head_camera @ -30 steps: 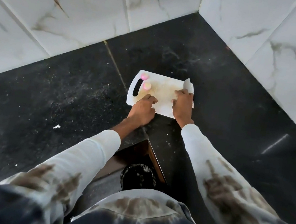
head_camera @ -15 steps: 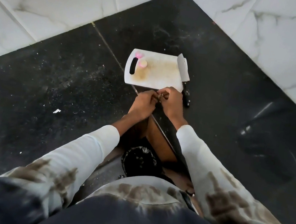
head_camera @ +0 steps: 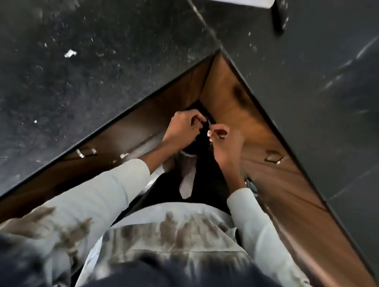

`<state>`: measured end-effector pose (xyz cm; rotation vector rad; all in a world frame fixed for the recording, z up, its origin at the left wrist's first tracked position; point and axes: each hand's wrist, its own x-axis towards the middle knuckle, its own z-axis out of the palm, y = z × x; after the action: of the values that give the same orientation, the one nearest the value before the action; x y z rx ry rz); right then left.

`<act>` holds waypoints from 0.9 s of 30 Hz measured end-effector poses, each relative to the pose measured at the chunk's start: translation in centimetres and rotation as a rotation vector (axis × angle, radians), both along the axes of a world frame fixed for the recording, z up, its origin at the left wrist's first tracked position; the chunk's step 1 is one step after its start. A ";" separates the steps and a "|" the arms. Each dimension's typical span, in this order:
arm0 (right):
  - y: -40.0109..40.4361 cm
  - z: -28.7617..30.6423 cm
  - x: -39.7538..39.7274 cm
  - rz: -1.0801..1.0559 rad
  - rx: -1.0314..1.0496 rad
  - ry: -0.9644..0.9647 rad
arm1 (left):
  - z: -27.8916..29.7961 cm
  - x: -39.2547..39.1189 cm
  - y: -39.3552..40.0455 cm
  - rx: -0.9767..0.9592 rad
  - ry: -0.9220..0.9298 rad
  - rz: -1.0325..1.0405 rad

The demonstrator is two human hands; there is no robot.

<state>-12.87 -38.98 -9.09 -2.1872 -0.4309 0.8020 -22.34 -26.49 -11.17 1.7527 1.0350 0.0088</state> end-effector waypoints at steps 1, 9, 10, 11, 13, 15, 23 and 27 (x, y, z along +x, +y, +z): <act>0.2 -1.5 -0.6 -0.004 -0.014 0.002 | -1.5 -0.6 -0.5 -0.024 0.031 0.009; -1.0 -15.7 -5.0 0.011 -0.074 0.004 | -15.4 -2.9 -2.1 -0.167 0.182 0.152; -0.7 -16.9 -4.8 -0.008 -0.067 0.006 | -16.8 -2.8 -2.1 -0.169 0.188 0.171; -0.3 -18.5 -4.8 -0.047 -0.059 0.016 | -18.8 -2.8 -2.1 -0.186 0.196 0.183; 0.5 -20.6 -4.4 -0.120 -0.018 0.019 | -21.4 -2.5 -1.8 -0.235 0.186 0.207; 1.1 -23.0 -4.1 -0.174 0.025 0.038 | -24.5 -2.2 -1.5 -0.265 0.175 0.232; 2.2 -32.2 -3.2 -0.077 -0.125 0.127 | -33.3 -0.4 -1.5 -0.408 0.234 0.321; 2.4 -35.4 -1.9 0.067 -0.267 0.082 | -35.3 -0.6 -1.4 -0.492 0.324 0.304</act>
<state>-14.74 -36.61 -44.53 -2.3846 -0.3756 1.0324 -22.96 -27.89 -46.48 1.1620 1.3958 -0.3220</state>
